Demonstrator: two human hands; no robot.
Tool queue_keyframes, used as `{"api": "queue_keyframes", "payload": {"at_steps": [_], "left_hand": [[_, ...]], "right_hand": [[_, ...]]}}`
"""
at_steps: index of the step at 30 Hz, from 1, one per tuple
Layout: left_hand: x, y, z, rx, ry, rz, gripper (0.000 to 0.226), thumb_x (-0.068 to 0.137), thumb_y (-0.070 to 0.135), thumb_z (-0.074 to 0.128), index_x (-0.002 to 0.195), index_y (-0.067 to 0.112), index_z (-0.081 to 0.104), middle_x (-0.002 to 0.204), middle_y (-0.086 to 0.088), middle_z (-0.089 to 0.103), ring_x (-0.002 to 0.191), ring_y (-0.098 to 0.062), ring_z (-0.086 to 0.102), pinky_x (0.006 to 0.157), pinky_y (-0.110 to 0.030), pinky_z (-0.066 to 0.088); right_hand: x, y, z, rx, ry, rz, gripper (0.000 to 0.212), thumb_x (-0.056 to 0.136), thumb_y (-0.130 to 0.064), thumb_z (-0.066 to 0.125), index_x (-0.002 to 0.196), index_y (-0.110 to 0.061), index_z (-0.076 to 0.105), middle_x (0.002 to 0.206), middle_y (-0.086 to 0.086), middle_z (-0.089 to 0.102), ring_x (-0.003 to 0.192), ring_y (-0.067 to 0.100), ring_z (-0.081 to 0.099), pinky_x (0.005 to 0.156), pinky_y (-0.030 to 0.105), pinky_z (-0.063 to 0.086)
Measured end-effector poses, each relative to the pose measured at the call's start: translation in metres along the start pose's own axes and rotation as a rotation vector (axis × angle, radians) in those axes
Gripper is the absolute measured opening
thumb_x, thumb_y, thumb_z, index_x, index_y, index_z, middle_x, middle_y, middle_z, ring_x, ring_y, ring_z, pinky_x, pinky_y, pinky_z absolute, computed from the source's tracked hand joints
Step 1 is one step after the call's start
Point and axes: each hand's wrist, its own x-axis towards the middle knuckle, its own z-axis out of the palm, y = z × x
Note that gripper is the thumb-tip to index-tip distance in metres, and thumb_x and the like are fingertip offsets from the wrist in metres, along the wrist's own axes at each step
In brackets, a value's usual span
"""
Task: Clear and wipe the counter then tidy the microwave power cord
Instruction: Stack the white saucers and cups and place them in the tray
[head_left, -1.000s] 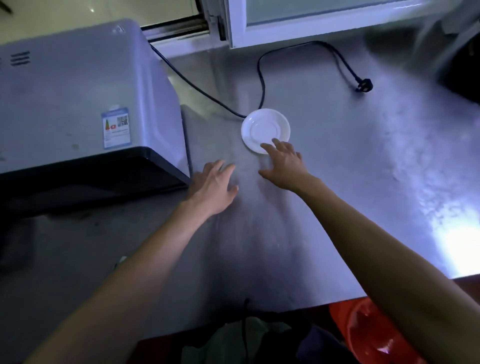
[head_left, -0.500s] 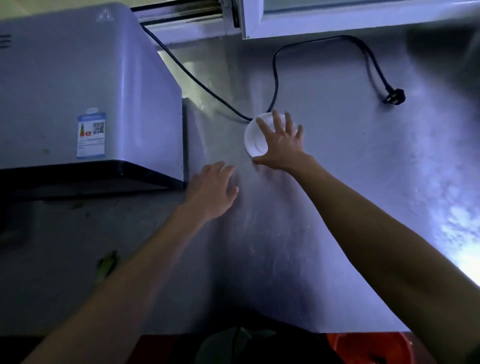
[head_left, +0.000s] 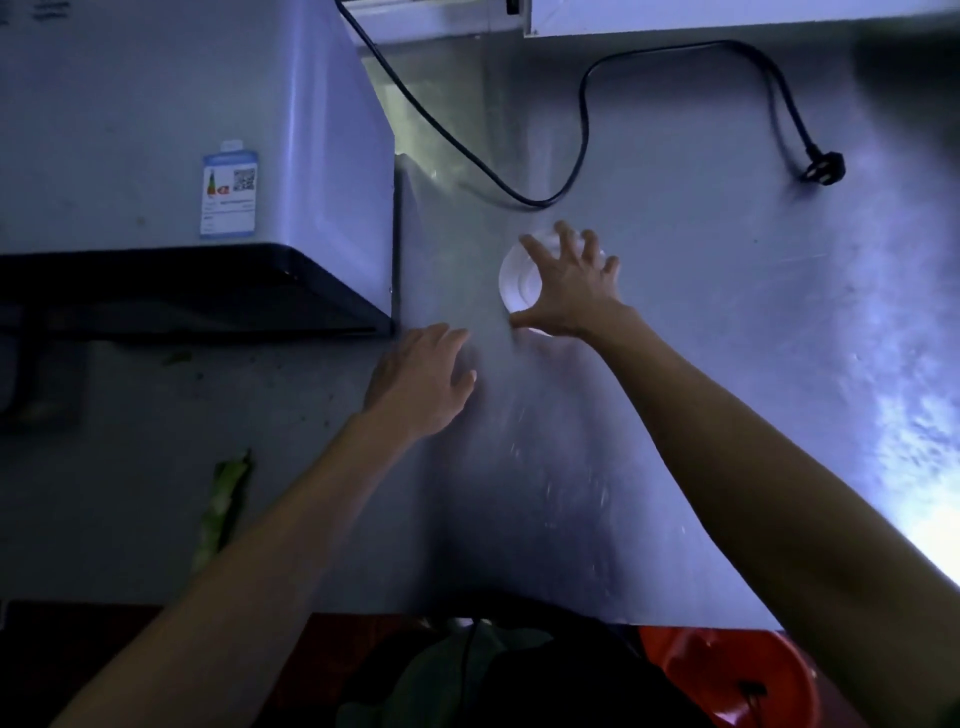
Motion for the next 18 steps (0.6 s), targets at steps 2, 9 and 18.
{"api": "queue_keyframes", "payload": {"at_steps": [2, 9, 18], "left_hand": [[-0.015, -0.01, 0.006, -0.038, 0.024, -0.012, 0.055, 0.097, 0.04, 0.055, 0.146, 0.02, 0.043, 0.15, -0.003, 0.044, 0.137, -0.025, 0.04, 0.109, -0.046, 0.038], [-0.069, -0.052, 0.018, -0.055, 0.077, -0.055, 0.054, 0.095, 0.04, 0.053, 0.145, 0.022, 0.045, 0.15, 0.001, 0.045, 0.135, -0.024, 0.04, 0.108, -0.045, 0.04], [-0.197, -0.141, 0.053, -0.187, 0.205, -0.161, 0.051, 0.094, 0.035, 0.055, 0.141, 0.016, 0.052, 0.142, -0.006, 0.055, 0.129, -0.028, 0.049, 0.103, -0.045, 0.044]], "right_hand": [[-0.022, -0.013, 0.003, 0.028, 0.035, -0.02, 0.106, 0.06, -0.068, 0.072, 0.149, -0.039, 0.022, 0.159, 0.007, 0.014, 0.142, 0.041, 0.015, 0.104, 0.061, 0.028], [-0.088, -0.07, 0.026, 0.015, 0.031, -0.061, 0.107, 0.06, -0.07, 0.071, 0.15, -0.039, 0.021, 0.161, 0.006, 0.009, 0.142, 0.04, 0.014, 0.106, 0.06, 0.027], [-0.188, -0.164, 0.07, -0.115, -0.028, -0.153, 0.109, 0.062, -0.074, 0.067, 0.152, -0.039, 0.016, 0.163, 0.004, 0.003, 0.145, 0.038, 0.008, 0.107, 0.059, 0.026]]}}
